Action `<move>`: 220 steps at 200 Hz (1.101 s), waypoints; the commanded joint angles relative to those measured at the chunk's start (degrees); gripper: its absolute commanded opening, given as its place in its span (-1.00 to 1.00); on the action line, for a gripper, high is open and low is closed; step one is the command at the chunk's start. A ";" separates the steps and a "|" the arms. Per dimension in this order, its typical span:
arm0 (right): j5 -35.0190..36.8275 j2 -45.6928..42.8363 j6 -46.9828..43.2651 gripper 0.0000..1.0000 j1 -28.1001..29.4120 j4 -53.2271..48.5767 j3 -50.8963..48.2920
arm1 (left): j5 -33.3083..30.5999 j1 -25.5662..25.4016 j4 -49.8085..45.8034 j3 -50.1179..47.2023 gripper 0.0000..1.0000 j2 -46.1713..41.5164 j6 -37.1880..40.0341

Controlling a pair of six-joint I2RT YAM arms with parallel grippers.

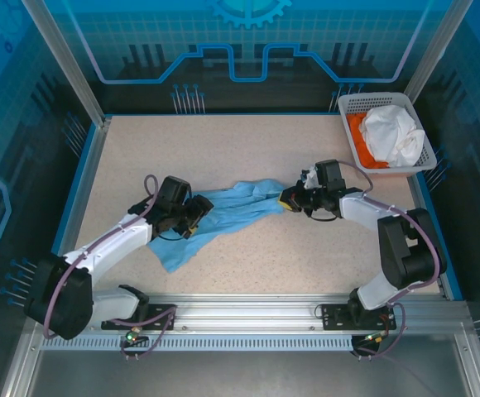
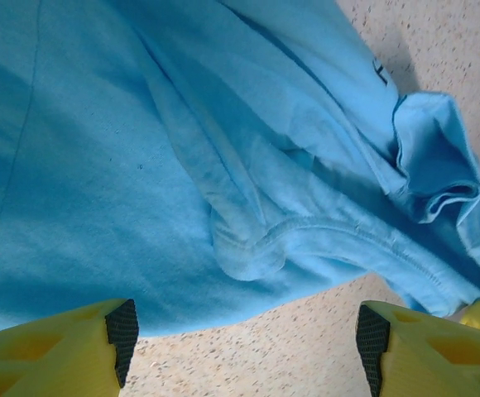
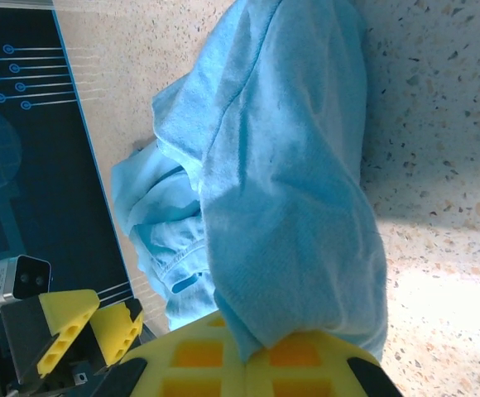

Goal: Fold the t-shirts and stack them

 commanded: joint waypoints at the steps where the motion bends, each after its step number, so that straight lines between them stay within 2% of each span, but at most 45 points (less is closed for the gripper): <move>1: -1.24 -2.30 -0.21 -1.00 -0.13 -2.24 0.61 | -0.40 -0.23 5.54 0.05 0.45 2.70 -3.23; 36: -1.09 -3.46 -1.05 -1.00 0.18 -3.30 0.22 | 2.37 -0.26 9.34 2.33 0.39 9.73 -3.10; 76: -1.12 -4.80 -1.84 -1.00 0.26 -4.21 -0.09 | 2.59 -0.28 10.64 4.03 0.17 14.79 -2.65; 103: -0.77 -5.40 -2.55 -1.00 0.30 -5.43 -0.09 | 2.24 -0.28 11.30 4.29 -0.20 15.52 -2.75; 115: -0.64 -5.66 -2.88 -1.00 0.13 -6.11 0.00 | 1.75 -0.33 10.80 4.36 -0.46 15.06 -2.24; 134: -0.34 -6.59 -3.49 -1.00 0.05 -7.34 0.10 | 0.83 -0.24 9.40 4.44 -1.00 13.41 -0.91; 177: 2.66 -13.74 -7.45 -1.00 0.38 -15.28 2.27 | -4.61 0.40 0.76 8.53 -1.00 0.86 6.74; 191: 4.18 -18.11 -8.99 -1.00 0.63 -18.19 3.15 | -6.05 0.94 -2.92 13.02 -1.00 -4.05 11.26; 220: 9.77 -26.94 -12.02 -1.00 2.03 -24.32 11.47 | -7.62 1.31 -6.97 26.43 -1.00 -10.60 21.93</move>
